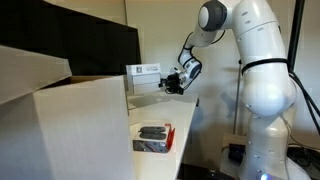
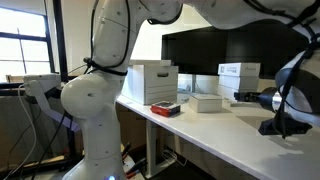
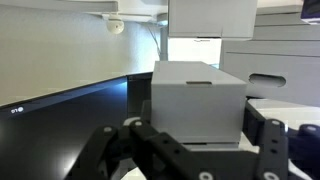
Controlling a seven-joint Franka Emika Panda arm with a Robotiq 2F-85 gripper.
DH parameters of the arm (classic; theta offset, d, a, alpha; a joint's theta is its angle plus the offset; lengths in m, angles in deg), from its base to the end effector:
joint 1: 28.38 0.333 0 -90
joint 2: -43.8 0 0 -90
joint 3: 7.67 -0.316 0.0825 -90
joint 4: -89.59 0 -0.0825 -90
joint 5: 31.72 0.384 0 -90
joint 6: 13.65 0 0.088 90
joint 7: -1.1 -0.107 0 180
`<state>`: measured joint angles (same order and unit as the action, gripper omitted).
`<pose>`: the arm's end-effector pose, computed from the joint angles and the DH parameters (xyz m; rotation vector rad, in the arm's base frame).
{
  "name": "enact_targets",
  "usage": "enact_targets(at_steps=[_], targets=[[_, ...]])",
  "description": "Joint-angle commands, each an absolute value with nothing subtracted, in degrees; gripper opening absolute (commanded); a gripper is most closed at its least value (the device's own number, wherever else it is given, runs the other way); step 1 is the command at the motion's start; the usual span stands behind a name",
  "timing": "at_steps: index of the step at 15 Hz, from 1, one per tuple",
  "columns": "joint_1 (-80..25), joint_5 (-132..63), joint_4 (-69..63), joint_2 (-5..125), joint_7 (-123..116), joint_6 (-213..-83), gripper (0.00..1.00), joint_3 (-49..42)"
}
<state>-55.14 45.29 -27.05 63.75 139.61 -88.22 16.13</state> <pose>0.4367 -0.3200 0.3167 -1.6636 -0.9634 -1.5032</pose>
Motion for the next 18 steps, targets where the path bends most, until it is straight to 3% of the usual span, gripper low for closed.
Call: enact_targets(at_steps=[1,18], targets=[[-56.1,44.6,-25.1,65.0,138.5,-86.9,0.58,15.9],[-61.8,44.4,-11.4,76.2,136.7,-80.3,0.58,14.0]])
